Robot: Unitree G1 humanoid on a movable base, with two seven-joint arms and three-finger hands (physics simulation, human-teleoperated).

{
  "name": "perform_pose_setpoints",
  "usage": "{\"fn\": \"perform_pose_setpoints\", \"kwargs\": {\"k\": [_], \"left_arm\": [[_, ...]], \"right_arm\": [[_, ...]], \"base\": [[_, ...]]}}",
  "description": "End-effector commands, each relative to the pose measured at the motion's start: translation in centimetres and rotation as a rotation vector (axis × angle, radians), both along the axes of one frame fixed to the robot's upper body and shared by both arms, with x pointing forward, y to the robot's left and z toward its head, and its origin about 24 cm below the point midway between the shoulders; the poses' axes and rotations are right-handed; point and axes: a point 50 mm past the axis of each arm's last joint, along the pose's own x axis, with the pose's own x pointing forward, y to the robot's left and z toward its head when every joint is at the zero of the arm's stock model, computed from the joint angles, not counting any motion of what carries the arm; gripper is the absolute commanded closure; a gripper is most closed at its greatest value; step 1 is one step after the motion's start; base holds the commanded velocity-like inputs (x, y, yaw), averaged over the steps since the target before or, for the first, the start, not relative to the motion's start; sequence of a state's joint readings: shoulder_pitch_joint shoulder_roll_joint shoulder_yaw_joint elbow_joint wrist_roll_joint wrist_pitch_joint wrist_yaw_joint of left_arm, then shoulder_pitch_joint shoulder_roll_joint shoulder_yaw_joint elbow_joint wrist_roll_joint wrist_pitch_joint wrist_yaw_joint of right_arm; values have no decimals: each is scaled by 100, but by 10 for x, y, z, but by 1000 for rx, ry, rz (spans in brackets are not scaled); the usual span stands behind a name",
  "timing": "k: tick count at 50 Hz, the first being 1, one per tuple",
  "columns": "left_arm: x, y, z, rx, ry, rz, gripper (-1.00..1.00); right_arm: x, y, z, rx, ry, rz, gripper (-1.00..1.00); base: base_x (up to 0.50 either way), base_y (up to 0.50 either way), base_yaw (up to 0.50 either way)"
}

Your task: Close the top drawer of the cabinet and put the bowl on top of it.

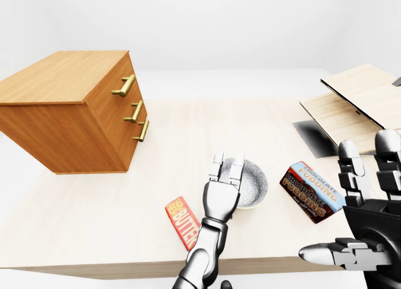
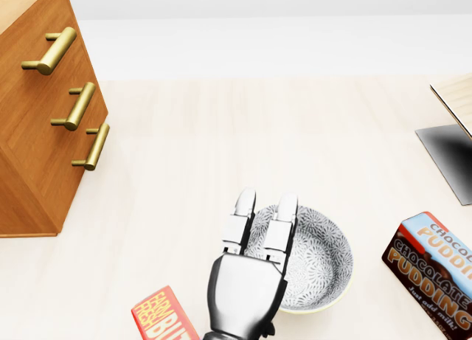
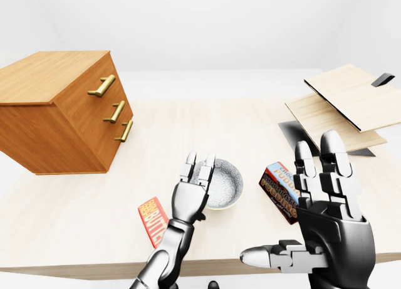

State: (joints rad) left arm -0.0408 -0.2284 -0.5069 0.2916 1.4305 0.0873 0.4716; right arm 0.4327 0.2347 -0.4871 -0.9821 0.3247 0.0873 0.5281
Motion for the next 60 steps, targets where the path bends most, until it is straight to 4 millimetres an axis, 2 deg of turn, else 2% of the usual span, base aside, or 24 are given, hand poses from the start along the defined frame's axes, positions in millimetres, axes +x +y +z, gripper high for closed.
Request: {"fn": "perform_pose_setpoints", "kwargs": {"k": [1, 25, 26, 48, 54, 60], "left_arm": [[2, -1, -6, 8, 18, 3, -100], [5, -3, -14, 16, 45, 5, -100], [4, -3, -14, 16, 42, 5, 100], [0, -5, -9, 31, 25, -12, 100], [0, -3, -5, 37, 13, -15, 100], [-2, 0, 10, 51, -17, -26, 100]], "right_arm": [[-1, 0, 0, -1, -2, 1, -100], [-1, 0, 0, -2, -2, 1, -100], [-1, 0, 0, -3, -1, 2, -100], [0, 1, 0, -3, 0, 7, -100], [0, 1, -1, -3, 3, 9, -100], [0, 1, 0, -4, 3, 9, -100]], "base": [[0, 0, 0], [0, 0, 0], [0, 0, 0], [0, 0, 0], [0, 0, 0], [0, 0, 0]]}}
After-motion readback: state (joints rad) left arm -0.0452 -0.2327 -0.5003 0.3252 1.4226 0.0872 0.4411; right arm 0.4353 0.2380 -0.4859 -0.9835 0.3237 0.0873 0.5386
